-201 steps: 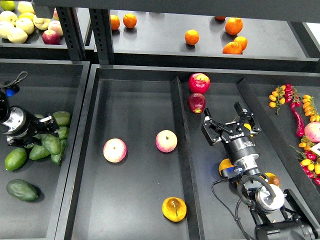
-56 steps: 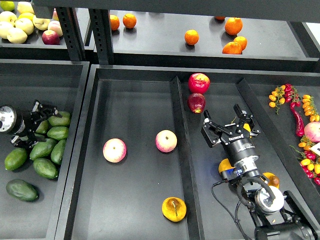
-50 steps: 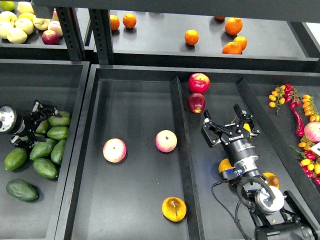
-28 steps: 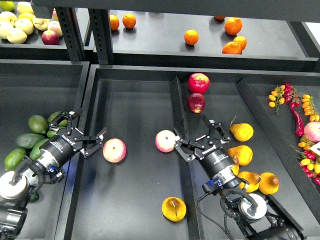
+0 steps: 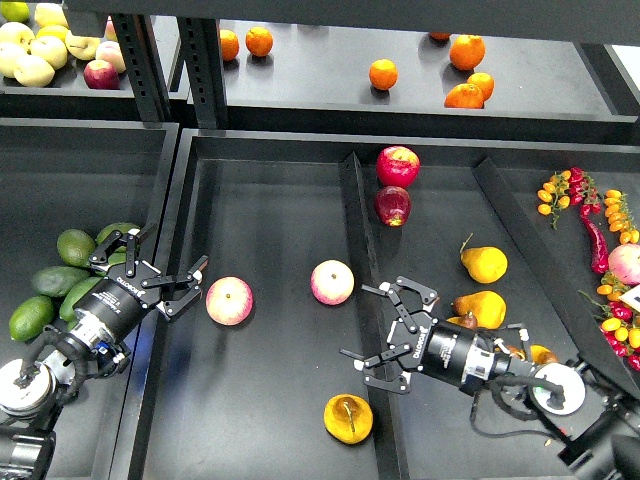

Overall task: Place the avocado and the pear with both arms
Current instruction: 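Reach the right gripper down to the loose yellow pear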

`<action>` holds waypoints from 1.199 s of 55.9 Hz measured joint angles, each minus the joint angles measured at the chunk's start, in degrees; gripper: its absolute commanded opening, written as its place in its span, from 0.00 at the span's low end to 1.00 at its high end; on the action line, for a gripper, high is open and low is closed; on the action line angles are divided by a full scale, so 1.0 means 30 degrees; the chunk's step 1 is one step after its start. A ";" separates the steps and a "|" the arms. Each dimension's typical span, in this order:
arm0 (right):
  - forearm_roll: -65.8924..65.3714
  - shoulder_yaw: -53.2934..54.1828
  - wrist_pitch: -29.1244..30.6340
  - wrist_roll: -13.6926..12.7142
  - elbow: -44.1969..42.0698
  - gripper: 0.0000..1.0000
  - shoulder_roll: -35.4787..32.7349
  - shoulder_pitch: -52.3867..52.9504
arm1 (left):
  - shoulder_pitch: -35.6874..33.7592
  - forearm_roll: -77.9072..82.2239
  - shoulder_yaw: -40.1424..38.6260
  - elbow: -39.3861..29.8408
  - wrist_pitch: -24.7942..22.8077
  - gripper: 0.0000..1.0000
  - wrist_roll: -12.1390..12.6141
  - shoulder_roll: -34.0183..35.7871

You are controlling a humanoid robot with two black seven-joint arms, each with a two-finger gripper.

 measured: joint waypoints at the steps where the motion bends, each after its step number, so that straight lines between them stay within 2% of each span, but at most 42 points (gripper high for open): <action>1: -0.0010 -0.0287 0.0055 -0.0003 -0.0032 1.00 -0.0068 0.0170 | 0.0019 0.0003 -0.0022 -0.0009 0.0000 0.99 0.0000 0.0000; 4: -0.0048 -0.1711 0.0171 -0.0004 -0.0278 1.00 -0.0260 0.0856 | 0.0151 0.0027 -0.0088 -0.0024 0.0000 0.99 0.0000 0.0000; 13: -0.1070 -0.2739 0.0192 -0.0004 -0.1113 1.00 -0.0013 0.1075 | 0.0276 0.0145 -0.0107 -0.0076 0.0000 0.99 0.0001 0.0000; 26: -0.2138 -0.3480 0.0192 -0.0003 -0.2959 1.00 0.1265 0.1024 | 0.0282 0.0172 0.0092 -0.0281 0.0000 0.99 0.0000 0.0001; 54: -0.2526 -0.4175 0.0192 -0.0003 -0.4558 0.99 0.2829 0.0763 | 0.0278 0.0171 0.0402 -0.0328 0.0000 0.99 0.0000 0.0001; 67: -0.3013 -0.4053 0.0192 -0.0003 -0.5669 0.87 0.3812 0.0413 | 0.0302 0.0166 0.0456 -0.0435 0.0000 0.99 0.0001 0.0002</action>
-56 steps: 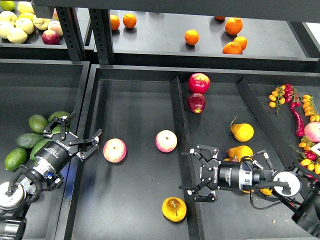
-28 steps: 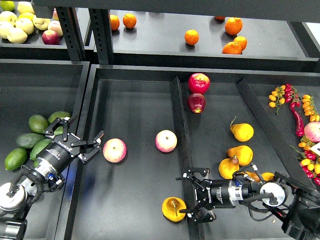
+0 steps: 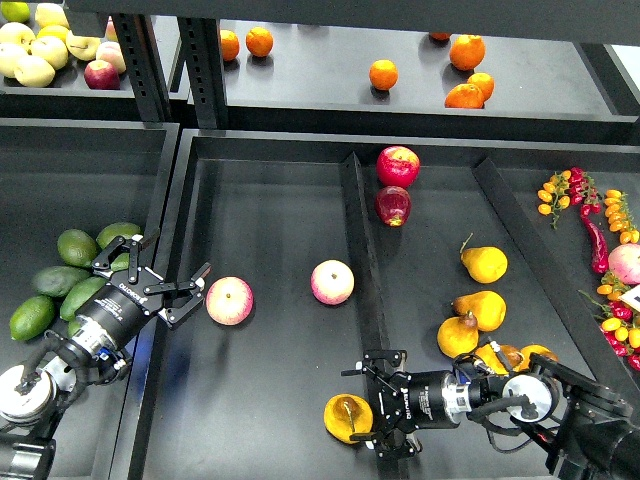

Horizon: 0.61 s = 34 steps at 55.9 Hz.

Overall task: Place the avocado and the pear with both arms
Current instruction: 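Reach the right gripper down to the loose yellow pear, then close the right gripper around the yellow pear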

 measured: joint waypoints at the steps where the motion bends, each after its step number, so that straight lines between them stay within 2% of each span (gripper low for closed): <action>1: -0.0005 0.0030 0.0000 0.0000 -0.0080 0.86 0.0067 -0.0023 | 0.0007 0.0000 0.0002 -0.0001 0.0000 0.99 0.0000 0.0000; 10: -0.0027 0.0183 0.0000 0.0000 -0.0436 0.82 0.0379 -0.0139 | 0.0105 0.0000 0.0035 -0.0057 0.0000 0.99 0.0000 0.0001; 18: -0.0033 0.0240 0.0000 0.0000 -0.0564 0.72 0.0507 -0.0175 | 0.0128 0.0008 0.0039 -0.0170 0.0000 0.99 0.0000 0.0001; 34: -0.0030 0.0315 0.0000 0.0001 -0.0761 0.61 0.0575 -0.0278 | 0.0131 0.0109 0.0072 -0.0251 0.0000 0.99 0.0000 0.0001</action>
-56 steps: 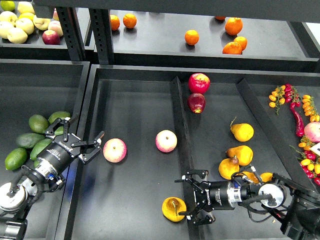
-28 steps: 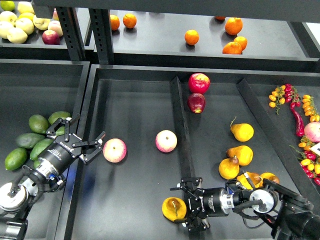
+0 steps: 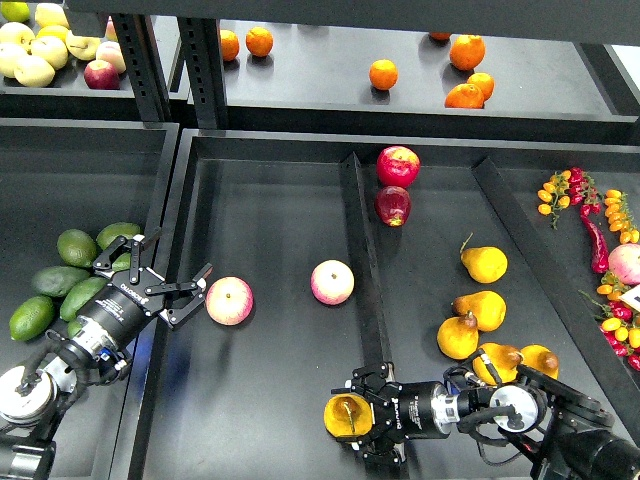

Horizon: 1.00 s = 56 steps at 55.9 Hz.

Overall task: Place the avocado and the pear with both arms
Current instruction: 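Close the right gripper around the yellow pear, then carry the pear with the right gripper toward the other yellow pears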

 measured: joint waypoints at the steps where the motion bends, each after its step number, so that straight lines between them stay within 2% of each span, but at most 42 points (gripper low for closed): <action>1: 0.0000 0.0000 0.0000 0.0000 -0.0021 0.60 0.0001 -0.0006 | 0.0000 0.0011 0.0001 -0.0007 0.0000 0.99 0.0000 0.0000; 7: 0.0001 0.0004 0.0000 0.0001 -0.0166 0.56 0.0002 -0.0015 | 0.0000 0.0048 0.0018 -0.0047 0.0000 0.99 0.0000 0.0000; 16: 0.0013 0.0022 0.0001 0.0007 -0.0204 0.37 0.0002 -0.0015 | 0.0000 0.0161 0.0024 -0.0050 0.0000 0.99 0.0000 0.0000; 24: 0.0007 0.0276 0.0001 0.0001 -0.0226 0.28 0.0003 -0.0109 | 0.0002 0.0197 0.0025 -0.0053 0.0000 0.99 0.0000 0.0000; 44: 0.0040 0.1151 0.0000 -0.0001 0.0045 0.23 0.0061 -0.0247 | 0.0016 0.0204 0.0130 -0.0054 0.0000 0.99 0.0000 0.0000; 56: 0.0425 0.2537 -0.0001 0.0000 0.1845 0.23 -0.0155 -0.0064 | 0.0015 0.0213 0.0142 -0.0054 0.0000 0.99 0.0000 0.0000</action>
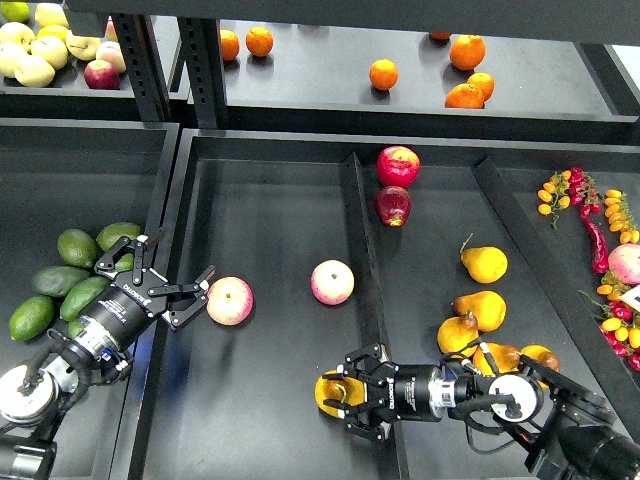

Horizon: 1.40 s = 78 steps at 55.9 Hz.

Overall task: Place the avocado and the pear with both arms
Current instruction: 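Carry the pear with the right gripper toward the other yellow pears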

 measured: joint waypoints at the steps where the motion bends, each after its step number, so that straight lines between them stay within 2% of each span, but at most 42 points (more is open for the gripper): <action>1: 0.0060 0.0116 -0.0013 0.0001 0.0155 0.23 -0.0042 0.0006 | 0.0002 0.0000 0.0000 0.0000 0.0000 0.99 0.0000 0.0000; 7: 0.0373 0.0822 -0.0331 -0.0001 0.1431 0.23 -0.0803 0.0001 | 0.0028 0.0001 0.0028 0.0018 0.0000 0.99 0.0000 0.0000; 22: 0.1553 0.1006 -0.0430 0.0000 0.4099 0.24 -0.4784 -0.0747 | 0.0174 0.0001 0.0256 0.0030 0.0000 0.99 -0.0001 0.0000; 32: 0.1706 0.0982 -0.0221 0.0000 0.4837 0.24 -0.6398 -0.2070 | 0.0218 0.0001 0.0308 0.0057 0.0000 0.99 -0.0001 0.0000; 55: 0.1213 0.1079 -0.0161 0.0000 0.3182 0.26 -0.6479 -0.2884 | 0.0210 0.0001 0.0376 0.0067 0.0000 0.99 -0.0001 0.0000; 78: 0.0304 0.1391 -0.0019 0.0000 0.0478 0.31 -0.5104 -0.2885 | 0.0233 0.0193 0.0382 0.0063 0.0000 0.99 -0.0001 0.0000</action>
